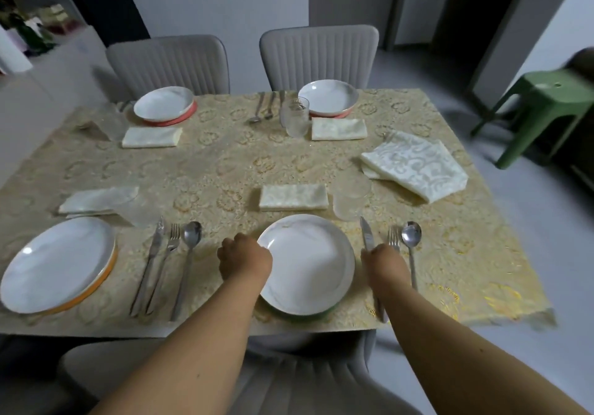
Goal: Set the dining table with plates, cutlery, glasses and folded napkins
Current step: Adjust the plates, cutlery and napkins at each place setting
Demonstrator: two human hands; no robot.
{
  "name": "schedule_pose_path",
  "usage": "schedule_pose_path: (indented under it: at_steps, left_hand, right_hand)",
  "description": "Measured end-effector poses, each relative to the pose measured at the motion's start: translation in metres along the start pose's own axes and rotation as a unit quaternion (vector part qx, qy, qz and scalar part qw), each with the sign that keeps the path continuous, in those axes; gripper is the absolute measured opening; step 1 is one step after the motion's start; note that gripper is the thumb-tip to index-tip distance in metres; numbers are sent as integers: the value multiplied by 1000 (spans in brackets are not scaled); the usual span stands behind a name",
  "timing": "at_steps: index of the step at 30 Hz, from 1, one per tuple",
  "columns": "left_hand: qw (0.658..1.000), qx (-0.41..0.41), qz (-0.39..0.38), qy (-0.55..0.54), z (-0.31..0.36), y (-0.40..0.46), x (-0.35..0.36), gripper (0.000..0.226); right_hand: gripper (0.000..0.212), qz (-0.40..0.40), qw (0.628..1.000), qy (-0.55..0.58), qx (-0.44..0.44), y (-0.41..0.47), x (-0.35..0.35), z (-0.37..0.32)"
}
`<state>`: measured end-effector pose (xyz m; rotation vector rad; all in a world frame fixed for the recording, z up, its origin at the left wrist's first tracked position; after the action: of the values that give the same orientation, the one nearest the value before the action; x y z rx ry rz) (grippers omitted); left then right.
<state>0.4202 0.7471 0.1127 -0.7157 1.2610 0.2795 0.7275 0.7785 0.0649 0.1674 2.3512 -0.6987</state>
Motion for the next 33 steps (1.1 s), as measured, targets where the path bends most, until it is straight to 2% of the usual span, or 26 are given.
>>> schedule_pose_path:
  at_steps: [2, 4, 5, 7, 9, 11, 14, 17, 22, 25, 28, 33]
  left_hand:
    - [997, 11, 71, 33, 5, -4, -9, 38]
    - [981, 120, 148, 34, 41, -18, -14, 32]
    - [972, 187, 139, 4, 65, -28, -7, 28]
    - [951, 298, 72, -31, 114, -54, 15, 16]
    - [929, 365, 33, -45, 154, -80, 32, 15]
    - [919, 391, 2, -46, 183, -98, 51, 17]
    - [928, 369, -41, -28, 205, -107, 78, 17]
    - [946, 315, -76, 5, 213, -105, 106, 16]
    - [969, 228, -88, 38, 218, -99, 120, 16]
    - [975, 189, -118, 5, 224, -101, 128, 21]
    - [977, 151, -142, -44, 229, -103, 134, 19]
    - [979, 100, -149, -95, 237, -106, 139, 17]
  right_hand:
    - [31, 28, 999, -3, 22, 5, -7, 10]
    - [27, 50, 998, -11, 22, 8, -15, 19]
    - [25, 60, 998, -13, 14, 10, -18, 22]
    - [20, 85, 996, -14, -2, 9, -27, 25]
    - [20, 121, 993, -4, -8, 9, -41, 29]
    - [22, 146, 989, 11, -9, 12, -55, 36]
    - [22, 157, 987, 21, -4, 19, -72, 49]
    - [28, 127, 991, 30, 8, 25, -76, 61]
    - [15, 83, 996, -8, 9, 39, -73, 69]
    - [11, 73, 997, -11, 7, 46, -77, 68]
    - [15, 101, 995, -15, 9, 53, -96, 75]
    - [13, 114, 993, -32, 10, 68, -118, 91]
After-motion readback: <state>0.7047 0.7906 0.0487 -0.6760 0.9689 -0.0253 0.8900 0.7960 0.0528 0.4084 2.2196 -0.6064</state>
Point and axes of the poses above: each hand's wrist, its own y-axis towards the middle knuckle, its own x-axis out of the palm, z = x × y, the point moved 10 cm from there along y, towards the middle knuckle, and after that the axes turned 13 degrees about y, right-handed, at the moved point
